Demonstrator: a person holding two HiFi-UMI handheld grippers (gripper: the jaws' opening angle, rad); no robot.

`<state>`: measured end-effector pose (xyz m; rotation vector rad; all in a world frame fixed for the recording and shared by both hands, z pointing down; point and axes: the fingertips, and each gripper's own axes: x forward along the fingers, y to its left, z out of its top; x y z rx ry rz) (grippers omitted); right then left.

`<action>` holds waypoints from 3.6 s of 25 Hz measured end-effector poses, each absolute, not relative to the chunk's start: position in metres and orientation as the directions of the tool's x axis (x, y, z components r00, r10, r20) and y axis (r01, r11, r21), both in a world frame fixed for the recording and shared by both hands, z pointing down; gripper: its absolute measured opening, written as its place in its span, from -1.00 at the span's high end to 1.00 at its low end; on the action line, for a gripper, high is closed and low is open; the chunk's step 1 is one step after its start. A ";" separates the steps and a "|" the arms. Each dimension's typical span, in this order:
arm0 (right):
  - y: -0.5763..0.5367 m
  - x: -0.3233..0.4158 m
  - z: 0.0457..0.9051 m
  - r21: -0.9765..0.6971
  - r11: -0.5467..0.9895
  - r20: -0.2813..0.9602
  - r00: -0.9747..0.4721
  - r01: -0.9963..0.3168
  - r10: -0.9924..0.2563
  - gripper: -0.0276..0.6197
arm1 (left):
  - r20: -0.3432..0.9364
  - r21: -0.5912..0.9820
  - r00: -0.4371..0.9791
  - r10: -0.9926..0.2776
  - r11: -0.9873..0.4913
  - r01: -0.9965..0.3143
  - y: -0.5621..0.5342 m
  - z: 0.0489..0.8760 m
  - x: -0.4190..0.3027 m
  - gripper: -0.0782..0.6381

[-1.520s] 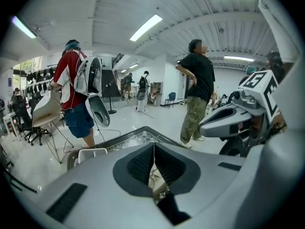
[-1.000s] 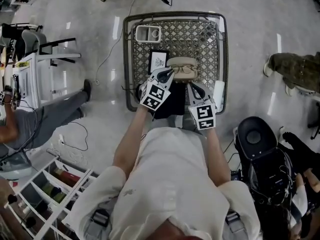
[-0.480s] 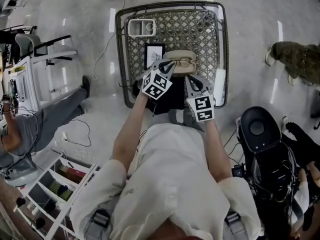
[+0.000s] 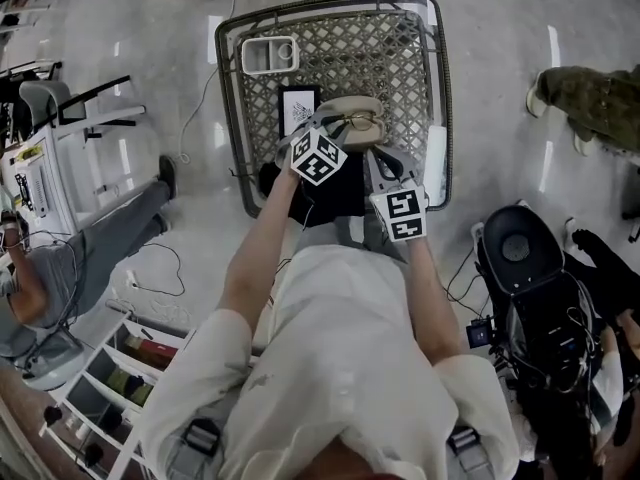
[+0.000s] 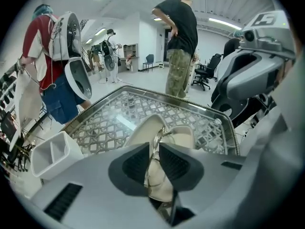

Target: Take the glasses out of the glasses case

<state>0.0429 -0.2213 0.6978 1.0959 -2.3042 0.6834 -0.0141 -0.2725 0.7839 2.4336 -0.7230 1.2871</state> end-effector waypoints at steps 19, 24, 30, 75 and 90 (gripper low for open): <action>-0.216 0.060 0.700 -0.230 0.479 0.635 -0.504 -0.847 -0.586 0.89 | 0.894 -0.002 0.390 -0.222 -0.871 -0.491 -0.273 0.826 -0.013 0.49; -0.214 0.064 0.702 -0.227 0.471 0.637 -0.496 -0.852 -0.591 0.89 | 0.900 0.003 0.382 -0.210 -0.873 -0.487 -0.276 0.832 -0.011 0.49; -0.213 0.066 0.703 -0.220 0.468 0.644 -0.487 -0.856 -0.590 0.89 | 0.907 -0.015 0.367 -0.205 -0.887 -0.461 -0.277 0.833 -0.011 0.68; -0.201 0.052 0.664 -0.110 0.512 0.599 -0.468 -0.852 -0.650 0.89 | 0.650 -0.081 0.489 -0.582 -0.693 -0.716 -0.266 0.690 -0.057 0.69; -0.205 0.039 0.593 -0.030 0.525 0.493 -0.469 -0.851 -0.733 0.89 | 0.467 -0.030 0.542 -0.698 -0.625 -0.780 -0.243 0.592 -0.086 0.69</action>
